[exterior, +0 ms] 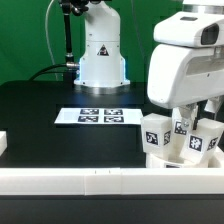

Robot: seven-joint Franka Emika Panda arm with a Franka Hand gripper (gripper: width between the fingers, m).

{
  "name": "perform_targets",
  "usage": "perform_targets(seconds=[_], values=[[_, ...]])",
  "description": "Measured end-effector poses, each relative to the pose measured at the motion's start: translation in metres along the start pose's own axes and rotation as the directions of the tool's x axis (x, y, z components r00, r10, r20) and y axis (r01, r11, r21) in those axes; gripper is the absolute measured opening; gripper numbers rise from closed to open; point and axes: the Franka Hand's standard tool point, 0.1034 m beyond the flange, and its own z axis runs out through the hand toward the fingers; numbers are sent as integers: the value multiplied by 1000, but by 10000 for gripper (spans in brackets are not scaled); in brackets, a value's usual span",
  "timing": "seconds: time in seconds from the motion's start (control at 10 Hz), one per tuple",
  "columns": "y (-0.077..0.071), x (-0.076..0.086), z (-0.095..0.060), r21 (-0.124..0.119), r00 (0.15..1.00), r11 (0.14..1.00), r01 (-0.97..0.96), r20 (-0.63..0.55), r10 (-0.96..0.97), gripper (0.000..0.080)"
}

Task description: Assemble stool

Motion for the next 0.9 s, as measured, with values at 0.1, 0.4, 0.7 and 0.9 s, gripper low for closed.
perform_targets(seconds=[0.1,0.4,0.7,0.9], values=[[0,0,0,3,995,995,-102,-4,102,334],[9,-6,1,35,902,903,-429,-33,430,334],[17,-10,1,45,732,733,-679,-29,680,334],[18,-10,2,45,708,708,-705,-27,706,334]])
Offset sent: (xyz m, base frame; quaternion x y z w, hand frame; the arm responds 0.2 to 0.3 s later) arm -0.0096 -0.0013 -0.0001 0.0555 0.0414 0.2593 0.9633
